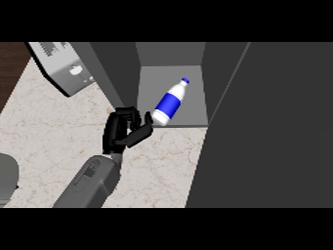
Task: Pick up the bottled water, place it into the cabinet and close the cabinet
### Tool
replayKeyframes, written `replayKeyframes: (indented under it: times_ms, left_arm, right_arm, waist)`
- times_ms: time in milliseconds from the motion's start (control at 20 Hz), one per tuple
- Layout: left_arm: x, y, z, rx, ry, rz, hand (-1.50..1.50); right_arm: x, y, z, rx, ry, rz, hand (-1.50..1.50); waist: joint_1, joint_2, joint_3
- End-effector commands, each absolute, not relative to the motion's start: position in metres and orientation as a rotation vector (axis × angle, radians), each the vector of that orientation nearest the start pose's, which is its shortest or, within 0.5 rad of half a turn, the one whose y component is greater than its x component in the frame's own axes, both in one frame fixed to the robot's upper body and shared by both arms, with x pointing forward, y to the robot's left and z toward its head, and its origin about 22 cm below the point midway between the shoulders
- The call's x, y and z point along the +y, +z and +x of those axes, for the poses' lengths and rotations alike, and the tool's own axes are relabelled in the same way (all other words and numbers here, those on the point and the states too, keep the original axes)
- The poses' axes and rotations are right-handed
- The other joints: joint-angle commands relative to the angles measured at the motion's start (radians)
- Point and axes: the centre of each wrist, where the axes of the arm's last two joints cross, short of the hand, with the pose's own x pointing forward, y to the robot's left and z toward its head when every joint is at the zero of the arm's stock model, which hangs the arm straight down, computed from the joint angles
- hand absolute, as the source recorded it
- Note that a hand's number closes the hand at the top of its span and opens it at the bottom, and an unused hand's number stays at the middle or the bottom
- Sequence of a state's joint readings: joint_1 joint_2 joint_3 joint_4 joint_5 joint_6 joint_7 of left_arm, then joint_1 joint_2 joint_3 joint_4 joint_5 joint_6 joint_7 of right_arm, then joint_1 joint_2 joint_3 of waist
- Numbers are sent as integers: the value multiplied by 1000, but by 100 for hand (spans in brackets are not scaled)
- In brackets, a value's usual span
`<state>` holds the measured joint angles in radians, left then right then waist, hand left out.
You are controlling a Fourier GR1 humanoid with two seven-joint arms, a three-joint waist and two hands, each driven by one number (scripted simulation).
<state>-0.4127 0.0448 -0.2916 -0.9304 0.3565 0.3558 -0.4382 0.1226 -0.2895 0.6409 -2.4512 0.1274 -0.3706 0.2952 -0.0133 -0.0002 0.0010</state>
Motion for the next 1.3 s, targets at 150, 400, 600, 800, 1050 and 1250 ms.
replayKeyframes:
  times_ms: [150,400,600,800,1050,1250]
  left_arm:
    - [87,26,357,-1767,33,-108,150]
    - [90,14,356,-1744,55,-14,150]
    - [91,14,363,-1750,67,70,150]
    - [90,16,368,-1740,70,135,150]
    - [105,16,375,-1756,47,276,150]
    - [110,9,374,-1762,58,299,150]
  right_arm:
    - [-164,169,108,-1975,207,245,-150]
    - [-169,172,101,-1961,198,262,-150]
    - [-176,174,106,-1964,200,238,-150]
    - [-170,161,107,-1966,208,255,-150]
    - [-174,164,106,-1957,203,265,-150]
    - [-179,166,106,-1959,222,254,-150]
  waist:
    - [-44,2,-1]
    - [-51,4,-2]
    - [-54,10,-1]
    - [-59,10,0]
    - [-67,12,0]
    - [-70,16,-1]
